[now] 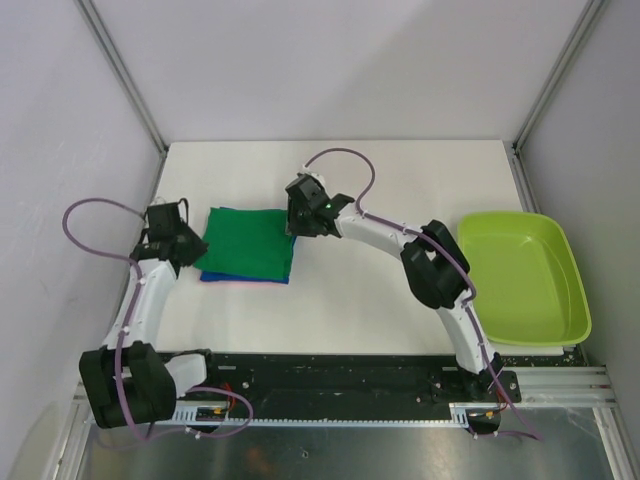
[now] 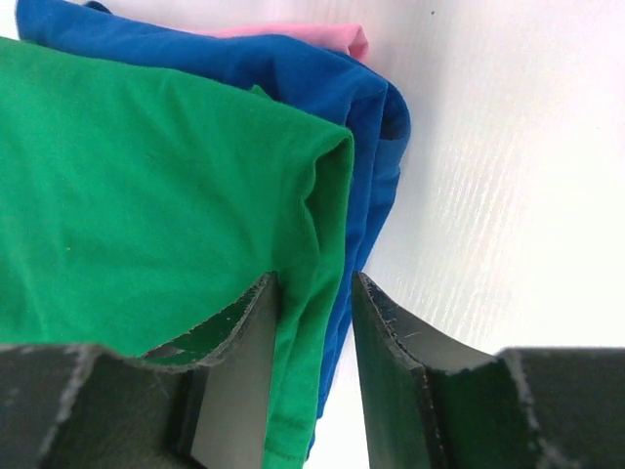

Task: Fold and stack the t-shirts
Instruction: Put the neatly folded tshirt into the corner of the board with both arms

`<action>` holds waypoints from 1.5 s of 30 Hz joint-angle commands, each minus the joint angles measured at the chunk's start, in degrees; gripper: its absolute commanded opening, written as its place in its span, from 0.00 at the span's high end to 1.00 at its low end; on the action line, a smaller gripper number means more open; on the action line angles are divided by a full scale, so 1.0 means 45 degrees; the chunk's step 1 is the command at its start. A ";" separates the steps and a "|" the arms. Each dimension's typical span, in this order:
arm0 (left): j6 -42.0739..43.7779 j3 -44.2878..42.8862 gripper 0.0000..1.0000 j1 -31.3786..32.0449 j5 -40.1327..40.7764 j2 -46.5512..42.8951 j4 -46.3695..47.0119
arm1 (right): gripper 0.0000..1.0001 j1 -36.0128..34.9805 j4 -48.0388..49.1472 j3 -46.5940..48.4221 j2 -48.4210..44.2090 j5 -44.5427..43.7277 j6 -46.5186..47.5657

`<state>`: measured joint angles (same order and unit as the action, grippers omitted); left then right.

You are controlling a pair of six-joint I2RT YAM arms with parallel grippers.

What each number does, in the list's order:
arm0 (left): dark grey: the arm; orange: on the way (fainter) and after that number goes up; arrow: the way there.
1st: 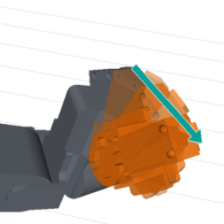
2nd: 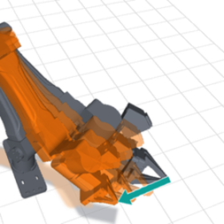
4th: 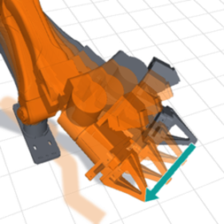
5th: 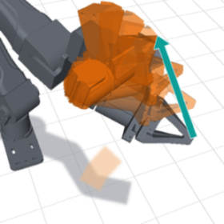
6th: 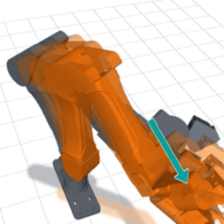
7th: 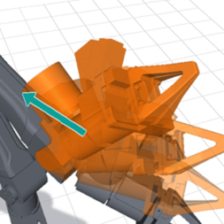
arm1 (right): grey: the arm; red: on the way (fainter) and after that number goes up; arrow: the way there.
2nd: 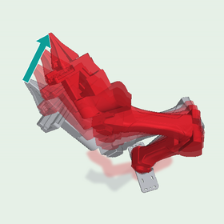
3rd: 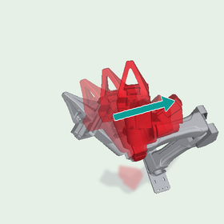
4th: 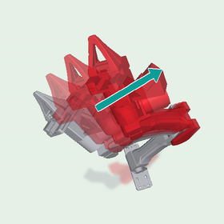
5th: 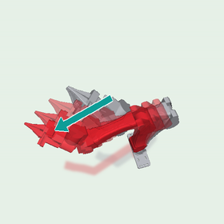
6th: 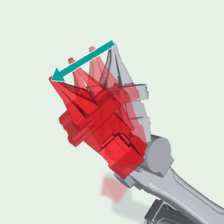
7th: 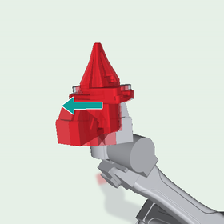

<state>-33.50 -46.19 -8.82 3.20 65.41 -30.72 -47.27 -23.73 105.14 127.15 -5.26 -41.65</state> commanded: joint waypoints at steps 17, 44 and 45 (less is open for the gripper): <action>0.1744 -0.5241 0.59 0.7373 -0.0778 0.4794 -0.0056 | 0.56 0.2665 0.0548 -0.3574 -0.4871 0.0226 0.0044; 0.2179 -0.8164 0.41 0.8986 0.2491 1.1491 -0.0221 | 0.54 0.5698 0.0429 -0.7182 -0.7734 0.0337 0.0777; 0.2106 -0.7973 0.41 0.8871 0.2511 1.1378 -0.0213 | 0.54 0.5718 0.0458 -0.7246 -0.7751 0.0352 0.0768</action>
<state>-21.78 -85.21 33.10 10.94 118.80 -31.00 -21.89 -22.81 73.32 95.11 -4.36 -39.03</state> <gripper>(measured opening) 0.597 0.461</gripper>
